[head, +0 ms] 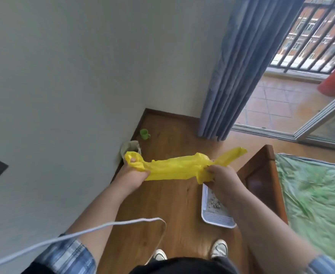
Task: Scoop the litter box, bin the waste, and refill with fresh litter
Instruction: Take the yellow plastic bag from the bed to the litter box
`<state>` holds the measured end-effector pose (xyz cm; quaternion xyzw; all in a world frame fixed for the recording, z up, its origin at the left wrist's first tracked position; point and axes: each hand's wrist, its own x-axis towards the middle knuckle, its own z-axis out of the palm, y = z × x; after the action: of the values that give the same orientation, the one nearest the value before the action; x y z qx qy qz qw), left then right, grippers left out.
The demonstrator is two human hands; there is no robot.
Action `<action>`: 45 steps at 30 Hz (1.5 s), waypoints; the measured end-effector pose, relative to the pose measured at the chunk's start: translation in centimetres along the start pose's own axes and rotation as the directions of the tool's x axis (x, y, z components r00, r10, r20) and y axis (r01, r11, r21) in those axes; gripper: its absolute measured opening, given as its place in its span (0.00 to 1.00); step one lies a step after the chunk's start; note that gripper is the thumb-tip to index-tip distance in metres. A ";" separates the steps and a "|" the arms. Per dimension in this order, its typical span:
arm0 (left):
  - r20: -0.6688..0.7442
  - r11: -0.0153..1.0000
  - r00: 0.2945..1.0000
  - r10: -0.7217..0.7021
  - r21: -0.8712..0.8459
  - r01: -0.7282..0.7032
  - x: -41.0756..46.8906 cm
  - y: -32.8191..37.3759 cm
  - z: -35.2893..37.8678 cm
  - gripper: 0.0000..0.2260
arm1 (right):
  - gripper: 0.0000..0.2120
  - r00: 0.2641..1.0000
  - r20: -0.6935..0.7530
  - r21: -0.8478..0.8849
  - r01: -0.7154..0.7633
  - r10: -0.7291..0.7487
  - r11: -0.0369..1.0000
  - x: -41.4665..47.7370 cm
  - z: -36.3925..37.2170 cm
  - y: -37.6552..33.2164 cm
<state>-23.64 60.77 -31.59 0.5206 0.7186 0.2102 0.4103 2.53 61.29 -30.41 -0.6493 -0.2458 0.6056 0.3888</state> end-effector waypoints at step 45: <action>0.084 0.893 0.937 -0.340 -0.285 0.349 17.2 17.3 15.1 0.05 | 0.16 0.966 -0.184 -0.206 -0.220 0.183 0.954 20.6 -16.0 -5.0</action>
<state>-3.57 81.15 -34.04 0.3213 0.7533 0.2307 0.5255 21.88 77.12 -39.21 -0.7580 -0.2121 0.5557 0.2677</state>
